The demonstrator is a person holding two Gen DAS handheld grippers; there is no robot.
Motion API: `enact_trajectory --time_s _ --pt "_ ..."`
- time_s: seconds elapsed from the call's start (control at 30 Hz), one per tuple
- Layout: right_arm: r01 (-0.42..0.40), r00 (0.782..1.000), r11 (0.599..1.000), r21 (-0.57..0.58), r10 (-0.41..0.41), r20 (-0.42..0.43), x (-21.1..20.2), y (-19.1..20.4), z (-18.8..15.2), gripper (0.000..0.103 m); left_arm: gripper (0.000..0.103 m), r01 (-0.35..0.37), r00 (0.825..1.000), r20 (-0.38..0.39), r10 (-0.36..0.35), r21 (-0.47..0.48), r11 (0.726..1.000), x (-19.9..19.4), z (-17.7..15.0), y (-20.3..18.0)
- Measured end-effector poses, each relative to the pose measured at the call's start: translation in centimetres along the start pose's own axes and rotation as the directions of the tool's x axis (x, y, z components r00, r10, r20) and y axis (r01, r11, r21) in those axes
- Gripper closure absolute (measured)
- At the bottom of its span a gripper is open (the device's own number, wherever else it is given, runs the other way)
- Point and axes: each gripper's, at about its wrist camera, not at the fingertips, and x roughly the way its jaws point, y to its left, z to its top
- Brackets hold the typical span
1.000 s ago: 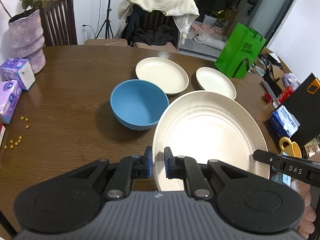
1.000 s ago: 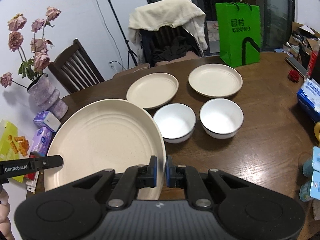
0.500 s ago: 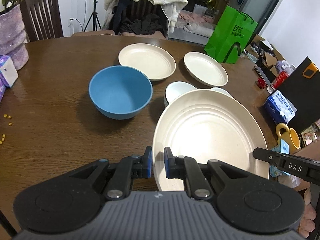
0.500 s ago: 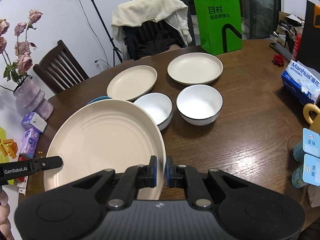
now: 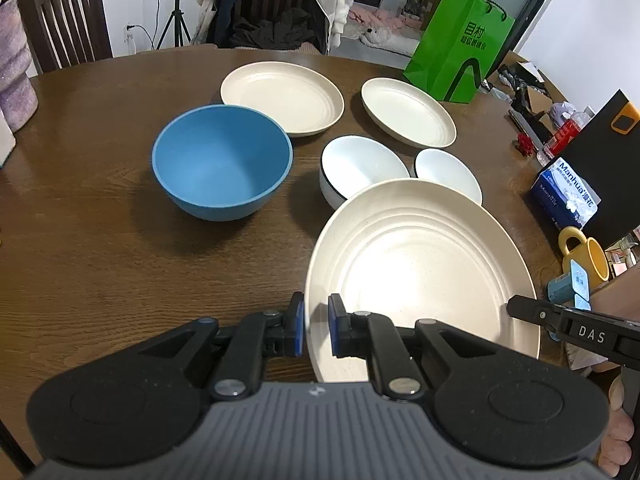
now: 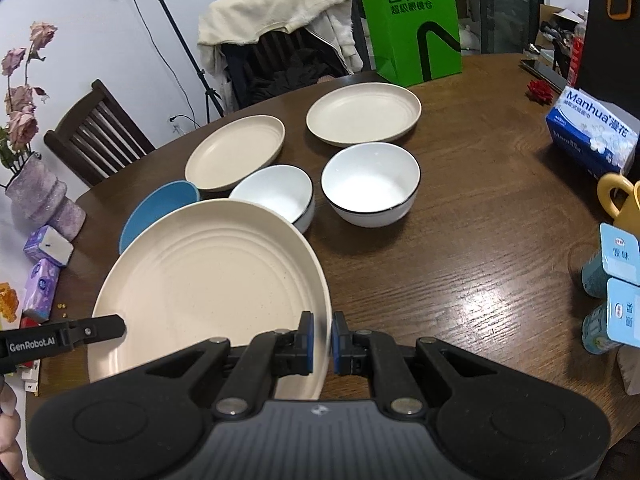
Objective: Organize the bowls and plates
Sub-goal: 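Lower the cream plate with both grippers onto the table before the bowls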
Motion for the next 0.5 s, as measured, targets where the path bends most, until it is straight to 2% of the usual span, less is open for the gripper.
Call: enact_trajectory --time_s 0.5 --pt "0.020 0.999 0.999 0.033 -0.019 -0.046 3.7 -1.2 -1.8 0.094 0.091 0.001 0.998 -0.060 0.000 0.020 1.000 4.2 -1.3 0.1"
